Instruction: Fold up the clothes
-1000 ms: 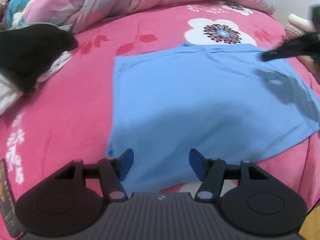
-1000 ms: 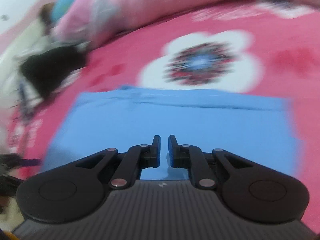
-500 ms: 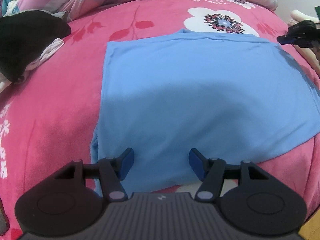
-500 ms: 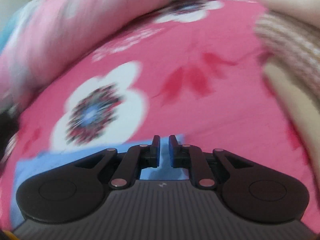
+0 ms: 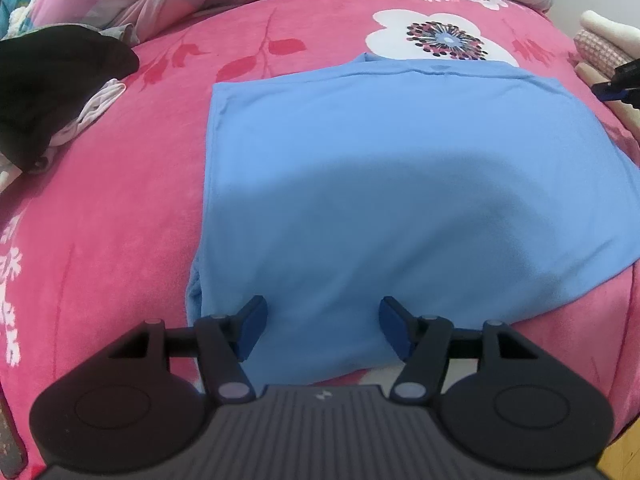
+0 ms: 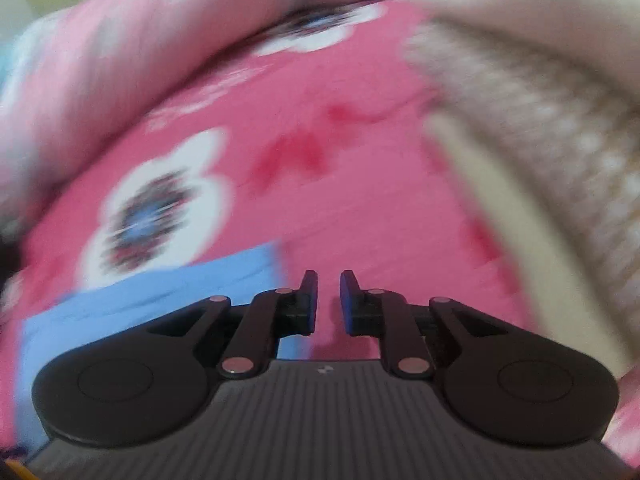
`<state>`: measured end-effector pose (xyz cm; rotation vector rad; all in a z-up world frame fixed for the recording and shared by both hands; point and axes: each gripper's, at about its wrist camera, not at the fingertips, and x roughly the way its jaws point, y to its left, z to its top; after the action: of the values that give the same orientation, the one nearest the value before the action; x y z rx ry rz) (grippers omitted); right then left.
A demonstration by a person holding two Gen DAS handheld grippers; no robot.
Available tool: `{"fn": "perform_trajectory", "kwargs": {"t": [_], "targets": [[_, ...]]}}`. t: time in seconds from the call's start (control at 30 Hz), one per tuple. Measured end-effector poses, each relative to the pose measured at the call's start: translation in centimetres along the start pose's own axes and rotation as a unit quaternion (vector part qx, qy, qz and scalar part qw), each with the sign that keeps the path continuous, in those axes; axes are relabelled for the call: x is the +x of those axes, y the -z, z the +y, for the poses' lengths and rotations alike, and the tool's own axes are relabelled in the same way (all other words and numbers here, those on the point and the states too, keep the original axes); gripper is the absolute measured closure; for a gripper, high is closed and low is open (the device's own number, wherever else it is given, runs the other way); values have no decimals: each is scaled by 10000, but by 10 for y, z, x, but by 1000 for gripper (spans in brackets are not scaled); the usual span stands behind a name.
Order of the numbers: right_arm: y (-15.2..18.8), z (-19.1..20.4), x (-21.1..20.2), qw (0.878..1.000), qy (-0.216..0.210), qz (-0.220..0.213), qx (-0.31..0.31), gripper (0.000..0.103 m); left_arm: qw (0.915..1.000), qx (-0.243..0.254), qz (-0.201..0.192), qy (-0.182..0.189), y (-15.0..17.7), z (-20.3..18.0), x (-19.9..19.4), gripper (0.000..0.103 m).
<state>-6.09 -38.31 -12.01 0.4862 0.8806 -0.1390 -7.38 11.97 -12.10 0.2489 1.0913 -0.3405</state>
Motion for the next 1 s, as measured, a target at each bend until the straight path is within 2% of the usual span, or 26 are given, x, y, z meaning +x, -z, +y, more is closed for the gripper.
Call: {"fn": "perform_trajectory", "kwargs": {"t": [0.07, 0.13, 0.2, 0.27, 0.3, 0.37, 0.43, 0.5, 0.57, 0.67, 0.73, 0.83, 0.93, 1.0], "targets": [[18, 24, 0, 9960, -679, 443, -368, 90, 10000, 39, 19, -10, -1, -1, 0, 39], [37, 34, 0, 9886, -1097, 891, -526, 89, 9999, 103, 19, -24, -1, -2, 1, 38], [54, 26, 0, 9862, -951, 1222, -590, 89, 9999, 121, 11, -29, 0, -2, 2, 37], [64, -7, -17, 9907, -568, 1212, -247, 91, 9999, 115, -2, -23, 1, -1, 3, 36], [67, -22, -27, 9926, -323, 1171, -80, 90, 9999, 112, -10, -16, 1, -1, 3, 36], [68, -33, -47, 9926, 498, 1099, -117, 85, 9999, 100, -13, -6, 1, 0, 3, 35], [68, -30, -63, 9896, 894, 1048, -424, 85, 10000, 95, 8, -15, 0, -1, 3, 35], [69, -7, -70, 9914, 658, 941, -632, 85, 9999, 92, 47, -40, -1, -1, 2, 35], [78, 34, -64, 9895, 208, 891, -1119, 85, 9999, 92, 86, -67, 0, -2, 0, 35], [103, 100, -42, 9728, -484, 978, -2042, 85, 9998, 131, 130, -110, 4, -3, -2, 35], [128, 137, -31, 9583, -719, 1060, -2553, 85, 9997, 158, 135, -133, 8, -3, -2, 34], [158, 168, -17, 9407, -647, 1295, -3067, 85, 9998, 120, 112, -151, 12, -2, -3, 32], [197, 180, -43, 9158, -437, 1406, -3738, 84, 9999, 36, 90, -133, 15, 0, -4, 31], [205, 182, -54, 9066, -455, 1633, -3865, 84, 9999, 7, 78, -117, 15, 2, -4, 31]]}}
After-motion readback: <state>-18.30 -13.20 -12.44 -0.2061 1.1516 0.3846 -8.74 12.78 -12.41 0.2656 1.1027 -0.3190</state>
